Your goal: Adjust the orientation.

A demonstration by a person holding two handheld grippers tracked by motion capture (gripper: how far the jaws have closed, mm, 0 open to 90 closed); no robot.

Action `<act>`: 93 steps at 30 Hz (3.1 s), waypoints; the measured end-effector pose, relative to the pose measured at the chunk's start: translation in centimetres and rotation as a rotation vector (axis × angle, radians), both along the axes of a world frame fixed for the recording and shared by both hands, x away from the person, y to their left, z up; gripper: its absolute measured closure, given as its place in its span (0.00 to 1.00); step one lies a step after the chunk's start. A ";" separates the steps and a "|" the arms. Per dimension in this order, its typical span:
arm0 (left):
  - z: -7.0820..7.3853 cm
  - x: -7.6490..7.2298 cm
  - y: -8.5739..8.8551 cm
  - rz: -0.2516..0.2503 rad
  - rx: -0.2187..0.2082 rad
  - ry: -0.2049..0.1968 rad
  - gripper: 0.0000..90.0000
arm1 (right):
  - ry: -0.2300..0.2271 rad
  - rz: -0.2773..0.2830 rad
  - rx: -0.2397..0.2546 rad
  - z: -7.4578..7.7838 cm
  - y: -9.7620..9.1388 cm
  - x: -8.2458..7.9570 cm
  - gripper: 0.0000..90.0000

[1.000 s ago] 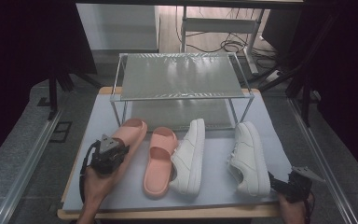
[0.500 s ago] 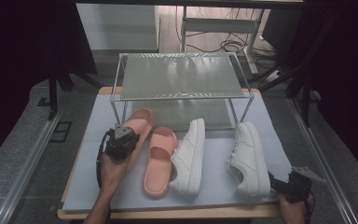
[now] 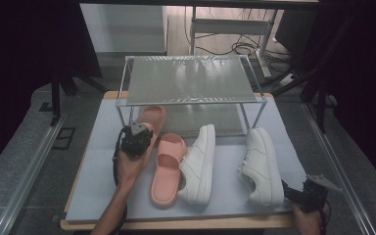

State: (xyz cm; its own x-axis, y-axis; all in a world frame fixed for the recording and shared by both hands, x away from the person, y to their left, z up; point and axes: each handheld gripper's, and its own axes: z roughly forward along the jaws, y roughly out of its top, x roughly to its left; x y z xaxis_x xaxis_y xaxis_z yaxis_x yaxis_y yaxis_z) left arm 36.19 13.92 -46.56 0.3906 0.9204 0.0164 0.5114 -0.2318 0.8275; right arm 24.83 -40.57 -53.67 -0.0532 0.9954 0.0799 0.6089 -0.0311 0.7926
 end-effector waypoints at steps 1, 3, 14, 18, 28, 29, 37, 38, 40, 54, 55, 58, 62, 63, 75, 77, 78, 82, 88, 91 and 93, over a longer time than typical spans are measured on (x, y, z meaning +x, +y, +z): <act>-0.2 0.5 -0.2 0.005 -0.001 -0.001 0.95 | 0.000 0.000 0.000 0.0 0.0 0.0 0.00; -0.4 0.9 -0.3 0.012 -0.007 0.000 0.95 | 0.000 0.000 0.000 0.0 0.0 0.0 0.00; -1.4 2.8 -1.1 0.050 0.015 0.006 0.95 | 0.002 0.001 -0.001 0.0 0.0 0.0 0.00; -1.7 3.3 -1.5 0.056 0.028 0.013 0.95 | 0.003 0.001 0.000 0.0 0.0 0.0 0.00; -0.5 2.4 -1.2 0.036 0.029 0.020 0.78 | 0.002 0.000 0.001 0.0 0.0 0.0 0.00; -0.3 2.1 -1.1 0.030 0.027 0.021 0.76 | 0.002 0.000 0.001 0.0 0.0 0.0 0.00; 0.5 -0.3 0.9 -0.016 0.004 0.053 0.65 | 0.002 0.000 0.000 0.0 0.0 0.0 0.00; 0.4 -0.6 1.1 -0.019 -0.002 0.065 0.62 | 0.002 0.000 0.000 0.0 0.0 0.0 0.00; 0.3 -1.2 1.7 -0.019 -0.002 0.078 0.60 | 0.002 0.000 0.000 0.0 0.0 0.0 0.00; -0.3 -6.8 5.2 -0.080 -0.041 0.061 0.88 | 0.003 0.000 -0.001 0.0 0.0 0.0 0.00; -0.5 -7.0 5.3 -0.087 -0.039 0.066 0.91 | 0.003 0.000 -0.001 0.0 0.0 0.0 0.00; -1.0 -7.4 5.4 -0.097 -0.034 0.076 0.99 | 0.003 0.000 -0.001 0.0 0.0 0.0 0.00; -2.0 -8.1 5.7 -0.099 -0.030 0.095 1.00 | 0.003 0.000 -0.001 0.0 0.0 0.0 0.00; -2.0 -8.1 5.7 -0.099 -0.030 0.095 1.00 | 0.003 0.000 -0.001 0.0 0.0 0.0 0.00; -3.4 -7.9 5.4 -0.091 0.005 0.123 1.00 | 0.003 -0.001 0.000 0.0 0.0 0.0 0.00; -3.6 -7.6 5.2 -0.092 0.004 0.126 1.00 | 0.002 -0.001 -0.001 0.0 0.0 0.0 0.00; -3.7 -7.3 5.0 -0.091 0.008 0.125 1.00 | 0.003 -0.001 0.000 0.0 0.0 0.0 0.00; -3.7 -6.9 4.6 -0.093 0.005 0.123 1.00 | 0.002 0.000 -0.002 0.0 0.0 0.0 0.00; -3.8 -5.6 3.8 -0.093 0.018 0.119 1.00 | 0.003 -0.001 0.000 0.0 0.0 0.0 0.00; -3.8 -5.0 3.6 -0.091 0.024 0.116 1.00 | 0.003 -0.001 0.000 0.0 0.0 0.0 0.00; -3.8 -4.5 3.4 -0.089 0.029 0.116 1.00 | 0.003 -0.001 -0.001 0.0 0.0 0.0 0.00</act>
State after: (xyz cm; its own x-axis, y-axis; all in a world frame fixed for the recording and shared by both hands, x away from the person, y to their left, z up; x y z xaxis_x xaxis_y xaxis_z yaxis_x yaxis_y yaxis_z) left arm 31.65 17.32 -50.37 0.4719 0.8816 -0.0077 0.5792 -0.3034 0.7566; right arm 24.84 -40.62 -53.66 -0.0524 0.9955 0.0789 0.6110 -0.0305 0.7910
